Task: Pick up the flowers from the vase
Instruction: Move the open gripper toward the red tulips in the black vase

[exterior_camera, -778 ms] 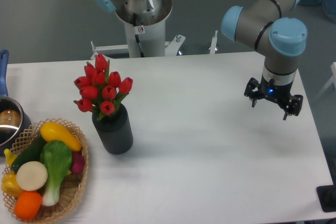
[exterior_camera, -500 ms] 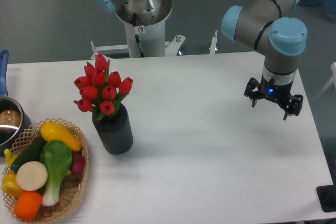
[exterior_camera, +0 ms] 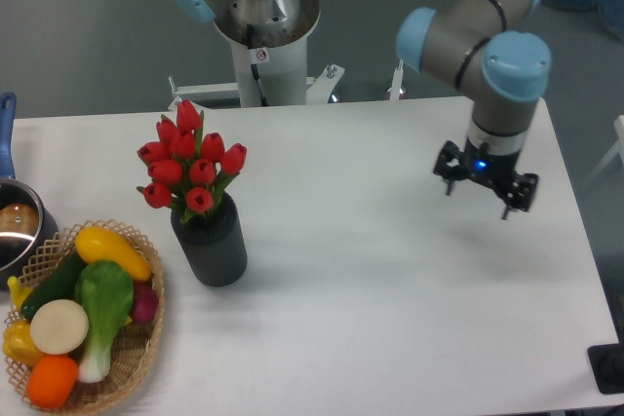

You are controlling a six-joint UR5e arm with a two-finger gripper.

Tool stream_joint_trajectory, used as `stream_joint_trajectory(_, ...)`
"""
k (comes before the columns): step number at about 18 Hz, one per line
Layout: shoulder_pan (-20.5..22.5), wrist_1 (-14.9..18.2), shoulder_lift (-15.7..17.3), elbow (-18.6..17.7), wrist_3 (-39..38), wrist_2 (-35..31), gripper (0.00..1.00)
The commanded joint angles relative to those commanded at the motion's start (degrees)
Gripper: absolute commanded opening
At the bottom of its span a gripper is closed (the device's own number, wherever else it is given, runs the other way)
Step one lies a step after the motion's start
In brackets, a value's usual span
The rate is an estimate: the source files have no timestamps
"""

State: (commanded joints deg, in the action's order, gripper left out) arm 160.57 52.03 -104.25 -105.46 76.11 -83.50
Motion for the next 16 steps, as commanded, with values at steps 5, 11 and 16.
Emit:
stream_joint_trajectory(5,-0.2,-0.1,0.2,-0.8,-0.2,7.5,1.00)
stream_joint_trajectory(11,-0.7,-0.1,1.5,-1.9,0.4,19.1,1.00)
stream_joint_trajectory(16,-1.8,-0.3,4.5,-4.5,1.7,19.4,1.00)
